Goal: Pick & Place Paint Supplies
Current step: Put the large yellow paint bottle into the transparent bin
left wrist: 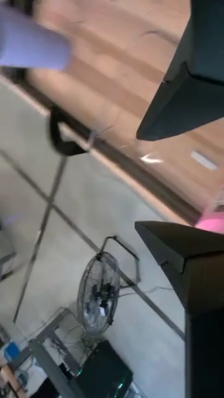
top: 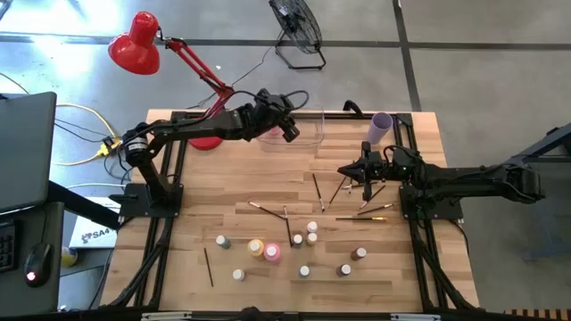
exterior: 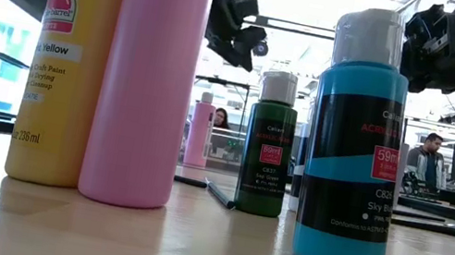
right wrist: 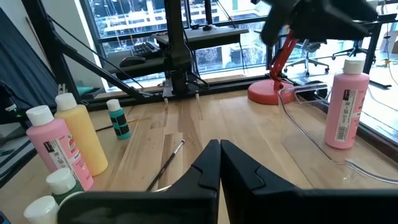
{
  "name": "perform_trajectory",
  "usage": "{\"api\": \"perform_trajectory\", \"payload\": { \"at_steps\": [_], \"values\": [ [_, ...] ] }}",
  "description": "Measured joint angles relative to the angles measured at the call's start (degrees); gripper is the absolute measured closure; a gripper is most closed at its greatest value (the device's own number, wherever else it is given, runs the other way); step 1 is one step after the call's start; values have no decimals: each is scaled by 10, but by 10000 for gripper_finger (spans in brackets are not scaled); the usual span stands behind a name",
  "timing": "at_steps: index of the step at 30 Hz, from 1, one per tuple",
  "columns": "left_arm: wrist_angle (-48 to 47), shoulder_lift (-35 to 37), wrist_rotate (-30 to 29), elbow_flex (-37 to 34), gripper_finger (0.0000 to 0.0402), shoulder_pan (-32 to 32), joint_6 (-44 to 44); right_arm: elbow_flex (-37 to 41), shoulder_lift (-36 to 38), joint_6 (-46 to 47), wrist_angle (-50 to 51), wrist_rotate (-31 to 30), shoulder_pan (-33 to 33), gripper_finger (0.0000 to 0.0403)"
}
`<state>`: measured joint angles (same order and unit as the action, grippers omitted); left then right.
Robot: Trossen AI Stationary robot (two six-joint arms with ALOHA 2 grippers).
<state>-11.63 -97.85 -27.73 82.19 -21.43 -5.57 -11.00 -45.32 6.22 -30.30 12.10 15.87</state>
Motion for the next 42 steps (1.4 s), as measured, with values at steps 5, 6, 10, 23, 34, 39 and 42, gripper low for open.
{"api": "perform_trajectory", "payload": {
  "at_steps": [5,6,10,23,34,39,42],
  "values": [
    [-10,0,31,7,240,5,-3,0,0,0,-1,0,0,401],
    [-11,0,45,6,254,4,-3,0,0,0,-1,0,0,401],
    [-10,0,113,6,311,5,-7,0,0,0,-1,0,0,401],
    [-11,0,217,6,388,5,-2,0,0,0,-2,0,0,401],
    [-36,-5,325,5,387,5,-64,0,0,0,-1,0,0,401],
    [-158,47,398,7,399,5,-70,0,0,0,1,0,0,401],
    [-247,71,405,6,399,12,-71,0,0,0,1,0,0,401]
  ]
}}
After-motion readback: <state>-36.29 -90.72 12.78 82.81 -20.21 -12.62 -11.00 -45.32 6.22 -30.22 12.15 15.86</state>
